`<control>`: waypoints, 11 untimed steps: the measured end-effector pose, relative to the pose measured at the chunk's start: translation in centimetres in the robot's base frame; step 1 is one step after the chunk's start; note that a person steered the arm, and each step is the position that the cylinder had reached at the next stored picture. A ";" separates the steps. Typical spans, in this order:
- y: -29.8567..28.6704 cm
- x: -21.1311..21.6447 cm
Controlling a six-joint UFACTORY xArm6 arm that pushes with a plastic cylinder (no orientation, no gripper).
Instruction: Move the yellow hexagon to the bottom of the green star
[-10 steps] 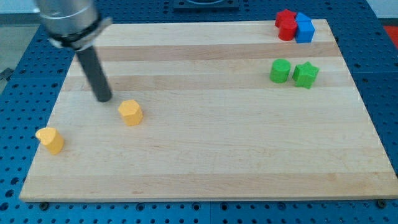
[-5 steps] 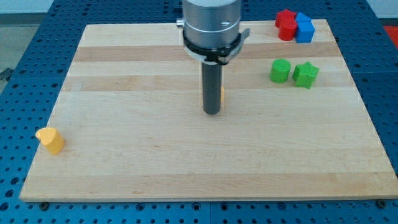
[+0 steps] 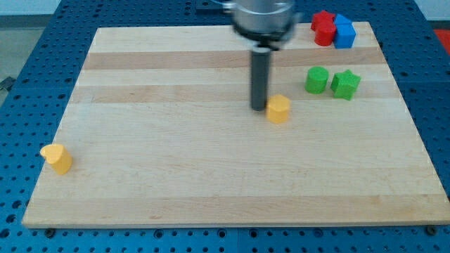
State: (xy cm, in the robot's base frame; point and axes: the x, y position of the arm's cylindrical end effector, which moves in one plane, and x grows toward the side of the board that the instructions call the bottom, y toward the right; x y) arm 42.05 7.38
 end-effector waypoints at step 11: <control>10.1 1.5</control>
